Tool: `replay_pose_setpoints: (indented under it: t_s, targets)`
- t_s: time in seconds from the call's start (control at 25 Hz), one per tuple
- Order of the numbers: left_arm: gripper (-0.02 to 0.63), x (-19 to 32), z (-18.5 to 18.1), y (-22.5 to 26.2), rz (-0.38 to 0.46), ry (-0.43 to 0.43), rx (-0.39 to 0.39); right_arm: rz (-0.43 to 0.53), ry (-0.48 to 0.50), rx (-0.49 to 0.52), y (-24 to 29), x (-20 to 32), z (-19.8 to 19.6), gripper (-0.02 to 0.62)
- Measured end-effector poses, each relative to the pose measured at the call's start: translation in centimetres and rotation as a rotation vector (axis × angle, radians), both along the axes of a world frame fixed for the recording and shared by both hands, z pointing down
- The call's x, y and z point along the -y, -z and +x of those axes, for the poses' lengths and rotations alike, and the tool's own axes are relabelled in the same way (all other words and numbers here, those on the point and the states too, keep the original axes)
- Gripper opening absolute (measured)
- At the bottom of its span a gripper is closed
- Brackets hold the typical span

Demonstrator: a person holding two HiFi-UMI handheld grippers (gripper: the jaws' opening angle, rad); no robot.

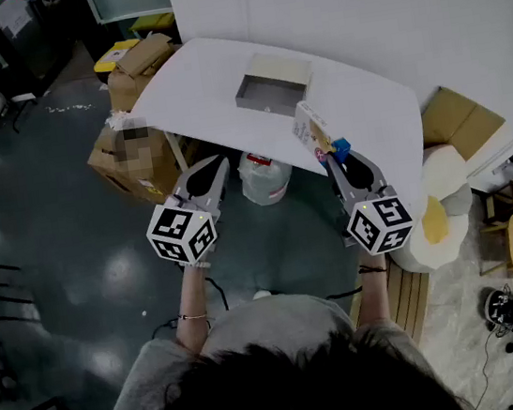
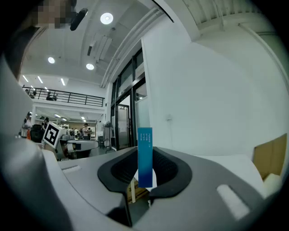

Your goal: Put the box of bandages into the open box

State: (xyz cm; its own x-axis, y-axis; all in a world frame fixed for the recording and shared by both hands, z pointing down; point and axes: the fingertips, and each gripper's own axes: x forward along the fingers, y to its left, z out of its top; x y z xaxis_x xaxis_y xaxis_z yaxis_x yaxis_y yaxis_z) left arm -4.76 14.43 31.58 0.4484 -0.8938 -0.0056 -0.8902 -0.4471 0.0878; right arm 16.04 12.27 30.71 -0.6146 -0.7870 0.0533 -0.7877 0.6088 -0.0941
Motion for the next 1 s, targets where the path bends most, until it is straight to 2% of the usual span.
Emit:
replay_pose_setpoints:
  t_s: [0.56, 1.0]
  targets:
    - [-0.006, 1.1, 2.1, -0.7, -0.002, -0.003, -0.007, -0.013, 0.016, -0.002, -0.8, 0.9, 1.6, 0.098]
    - [-0.006, 1.3, 1.2, -1.6, -0.027, 0.082, -0.013, -0.039, 0.053, 0.036, -1.2, 3.7, 2.4, 0.099]
